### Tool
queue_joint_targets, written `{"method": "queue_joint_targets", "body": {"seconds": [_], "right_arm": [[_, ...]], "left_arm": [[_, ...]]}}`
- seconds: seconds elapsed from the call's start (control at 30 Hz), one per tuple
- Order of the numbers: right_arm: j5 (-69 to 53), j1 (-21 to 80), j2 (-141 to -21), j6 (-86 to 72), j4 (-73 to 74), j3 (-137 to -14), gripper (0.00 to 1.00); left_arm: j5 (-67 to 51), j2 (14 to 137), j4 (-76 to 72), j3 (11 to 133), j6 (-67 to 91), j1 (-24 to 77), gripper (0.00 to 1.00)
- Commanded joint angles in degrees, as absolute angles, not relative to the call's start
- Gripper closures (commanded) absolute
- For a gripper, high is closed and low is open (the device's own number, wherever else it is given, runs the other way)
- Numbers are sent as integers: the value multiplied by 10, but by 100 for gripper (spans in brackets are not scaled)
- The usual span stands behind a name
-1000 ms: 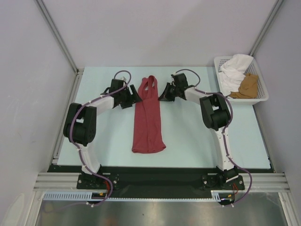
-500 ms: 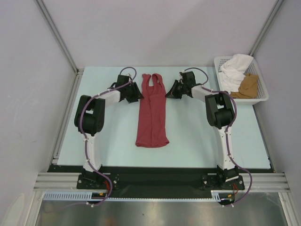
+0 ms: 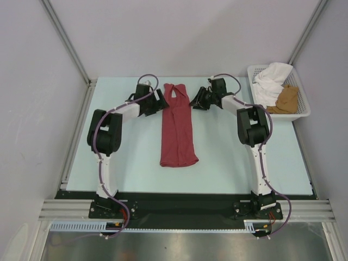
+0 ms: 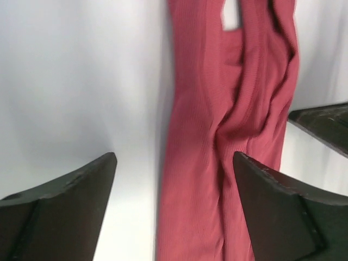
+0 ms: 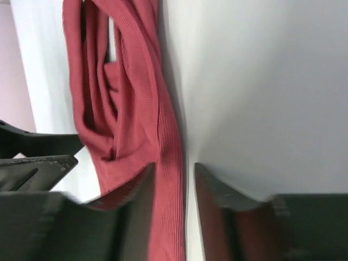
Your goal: Fold and stack the tank tops
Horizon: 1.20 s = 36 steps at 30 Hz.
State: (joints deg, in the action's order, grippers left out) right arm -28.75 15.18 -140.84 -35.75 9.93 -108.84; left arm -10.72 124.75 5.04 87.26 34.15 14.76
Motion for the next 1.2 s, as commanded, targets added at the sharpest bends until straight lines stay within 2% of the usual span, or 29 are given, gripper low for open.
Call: {"method": "queue_joint_targets", "body": {"seconds": [0.0, 0.03, 0.17, 0.3, 0.37, 0.53, 0.57, 0.63, 0.7, 0.73, 0.77, 0.8, 0.87, 1.0, 1.07, 1.17], "right_arm": [[-267, 143, -1364, -333, 113, -1043, 55], [-269, 143, -1318, -331, 84, -988, 54], [-265, 152, -1195, -324, 38, -842, 46], [-225, 183, -1058, -277, 46, -717, 46], [-147, 209, -967, -238, 69, -657, 45], [86, 346, -804, -192, 109, -550, 32], [104, 358, -777, -198, 104, -528, 28], [108, 361, -709, -222, 59, -455, 1], [133, 357, -682, -281, 27, -408, 0], [84, 346, -666, -279, 1, -375, 0], [43, 328, -665, -274, -17, -368, 6], [7, 320, -668, -271, -13, -367, 15], [-60, 320, -693, -270, -4, -374, 21], [-99, 320, -765, -261, 46, -392, 31], [-118, 322, -800, -257, 41, -395, 29], [-144, 326, -827, -256, 16, -393, 27]], "left_arm": [[-74, 1139, 8, 793, 324, 147, 4], [-68, 1116, 2, 741, 325, 147, 0], [-20, 992, -33, 617, 349, 146, 0], [-45, 879, -75, 504, 372, 142, 0], [-54, 803, -90, 442, 375, 145, 0], [-10, 606, -75, 297, 366, 178, 0], [-9, 546, -67, 279, 366, 178, 0], [-7, 482, -61, 228, 368, 178, 0], [47, 393, -45, 193, 398, 176, 0], [75, 365, -22, 163, 429, 174, 0], [81, 331, -14, 147, 437, 171, 0], [30, 278, -36, 130, 422, 165, 0], [-17, 242, -54, 106, 406, 165, 0], [-73, 285, -19, 134, 373, 166, 0], [-106, 326, -18, 146, 346, 171, 0], [-122, 316, -37, 127, 342, 178, 0]]}}
